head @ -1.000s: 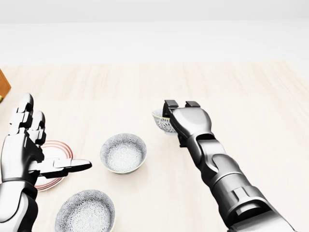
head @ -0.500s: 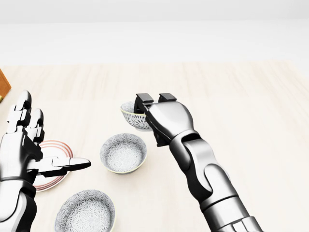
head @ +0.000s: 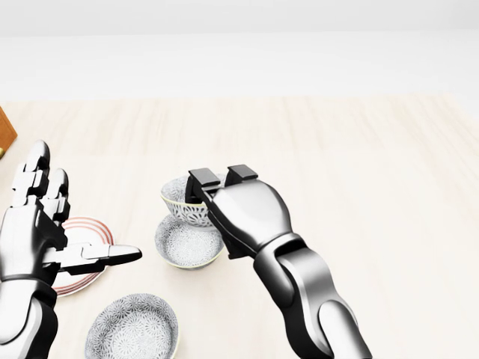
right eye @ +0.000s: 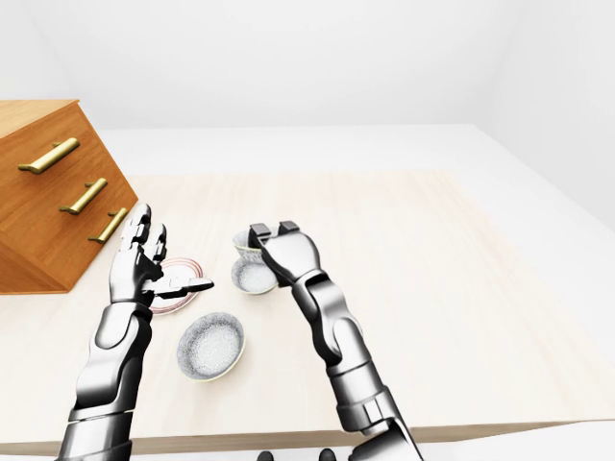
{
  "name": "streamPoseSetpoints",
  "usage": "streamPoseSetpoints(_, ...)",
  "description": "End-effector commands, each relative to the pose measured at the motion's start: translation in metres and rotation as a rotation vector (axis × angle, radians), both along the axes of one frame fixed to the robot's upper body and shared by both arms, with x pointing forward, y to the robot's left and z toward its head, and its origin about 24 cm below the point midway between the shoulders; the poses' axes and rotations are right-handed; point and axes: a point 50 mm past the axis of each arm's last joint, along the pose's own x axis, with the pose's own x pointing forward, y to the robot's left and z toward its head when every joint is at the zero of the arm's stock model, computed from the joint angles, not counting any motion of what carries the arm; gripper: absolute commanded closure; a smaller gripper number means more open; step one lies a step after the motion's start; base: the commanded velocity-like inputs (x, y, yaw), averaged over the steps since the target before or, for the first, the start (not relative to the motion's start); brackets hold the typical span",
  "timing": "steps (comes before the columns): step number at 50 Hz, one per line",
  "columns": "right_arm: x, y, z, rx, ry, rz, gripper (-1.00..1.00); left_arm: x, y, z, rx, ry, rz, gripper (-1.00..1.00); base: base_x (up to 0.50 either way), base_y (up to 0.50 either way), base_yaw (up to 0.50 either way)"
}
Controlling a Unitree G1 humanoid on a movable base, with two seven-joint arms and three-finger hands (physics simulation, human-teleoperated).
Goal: Stack the bowl at the front on the bowl in the middle.
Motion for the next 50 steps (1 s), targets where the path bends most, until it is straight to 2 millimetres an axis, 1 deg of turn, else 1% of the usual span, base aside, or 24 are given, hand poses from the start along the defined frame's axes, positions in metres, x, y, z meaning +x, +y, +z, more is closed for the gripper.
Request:
streamPoseSetpoints(1,-0.012,0.004,0.003,-0.038,-0.042,-0.001,1.00,0.000,0.000,0.000,0.000,0.001,-0.001,-1.00,0.00,0.00,0.00)
streamPoseSetpoints(13,-0.018,0.015,-0.002,-0.042,-0.037,0.022,1.00,0.000,0.000,0.000,-0.001,-0.001,0.000,-1.00,0.00,0.00,0.00)
streamPoseSetpoints(31,-0.001,0.022,-0.010,-0.086,-0.057,0.006,1.00,0.000,-0.001,0.000,-0.001,0.001,-0.003,-1.00,0.00,0.00,0.00)
streamPoseSetpoints(38,-0.003,0.023,-0.013,-0.090,-0.048,0.010,1.00,0.000,0.000,-0.001,-0.002,0.003,-0.003,-1.00,0.00,0.00,0.00)
streamPoseSetpoints(50,0.001,0.027,-0.020,-0.110,-0.055,0.009,1.00,0.001,-0.001,-0.001,-0.001,0.004,-0.003,-1.00,0.00,0.00,0.00)
